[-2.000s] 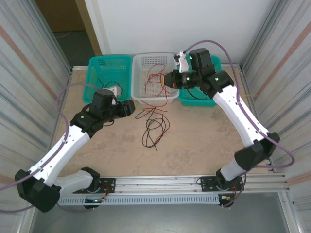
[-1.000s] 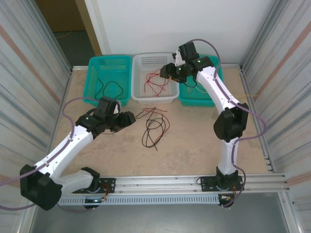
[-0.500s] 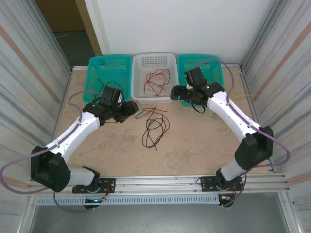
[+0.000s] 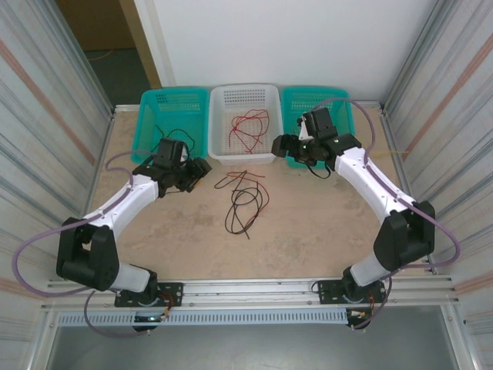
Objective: Untangle the cables
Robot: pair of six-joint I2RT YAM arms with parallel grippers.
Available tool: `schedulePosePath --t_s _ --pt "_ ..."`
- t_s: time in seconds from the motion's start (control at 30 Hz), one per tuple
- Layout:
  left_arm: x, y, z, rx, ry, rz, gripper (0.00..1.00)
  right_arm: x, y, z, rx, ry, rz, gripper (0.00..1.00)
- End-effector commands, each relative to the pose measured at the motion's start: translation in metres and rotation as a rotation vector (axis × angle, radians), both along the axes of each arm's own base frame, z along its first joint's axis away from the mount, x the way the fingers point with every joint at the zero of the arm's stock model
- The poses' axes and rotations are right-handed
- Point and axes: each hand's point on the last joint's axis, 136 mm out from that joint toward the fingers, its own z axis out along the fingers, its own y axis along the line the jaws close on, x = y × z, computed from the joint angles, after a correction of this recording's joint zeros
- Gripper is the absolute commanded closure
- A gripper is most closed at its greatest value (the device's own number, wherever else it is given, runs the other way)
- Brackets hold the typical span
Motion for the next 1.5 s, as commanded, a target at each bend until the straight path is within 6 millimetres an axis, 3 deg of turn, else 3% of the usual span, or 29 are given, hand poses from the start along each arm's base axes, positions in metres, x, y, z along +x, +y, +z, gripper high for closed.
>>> schedulePosePath --t_s 0.0,0.1,0.23,0.43,0.6,0.73,0.97,1.13,1.3,1.47 --pt "-0.005 0.007 0.000 -0.013 0.094 0.069 0.49 0.006 0.012 0.019 0.086 0.056 0.011 0.22" --pt "-0.015 0.008 0.013 -0.025 0.164 0.091 0.49 0.002 0.013 0.029 0.065 0.155 0.000 0.28" --pt "-0.005 0.002 0.031 -0.042 0.097 0.073 0.46 -0.007 0.015 0.035 0.025 0.156 0.002 0.29" --pt "0.000 -0.016 -0.015 -0.077 0.051 0.062 0.46 -0.026 0.020 0.007 -0.050 0.065 0.023 0.31" --pt "-0.005 -0.041 -0.040 -0.101 0.086 0.023 0.46 -0.054 0.029 0.013 -0.098 0.072 0.035 0.32" --pt "-0.004 -0.046 -0.055 -0.125 0.109 0.045 0.47 -0.076 0.037 0.026 -0.101 0.077 0.061 0.33" --pt "0.003 -0.056 -0.068 -0.137 0.125 0.071 0.45 -0.089 0.037 0.040 -0.059 0.065 0.069 0.34" --pt "0.009 -0.058 -0.084 -0.134 0.165 0.099 0.53 -0.097 0.027 0.046 -0.055 0.033 0.053 0.34" --pt "0.013 -0.057 -0.082 -0.108 0.152 0.105 0.65 -0.108 0.017 0.049 -0.053 0.014 0.049 0.35" --pt "0.010 -0.055 -0.079 -0.088 0.138 0.082 0.86 -0.106 0.011 0.053 -0.045 0.008 0.051 0.37"
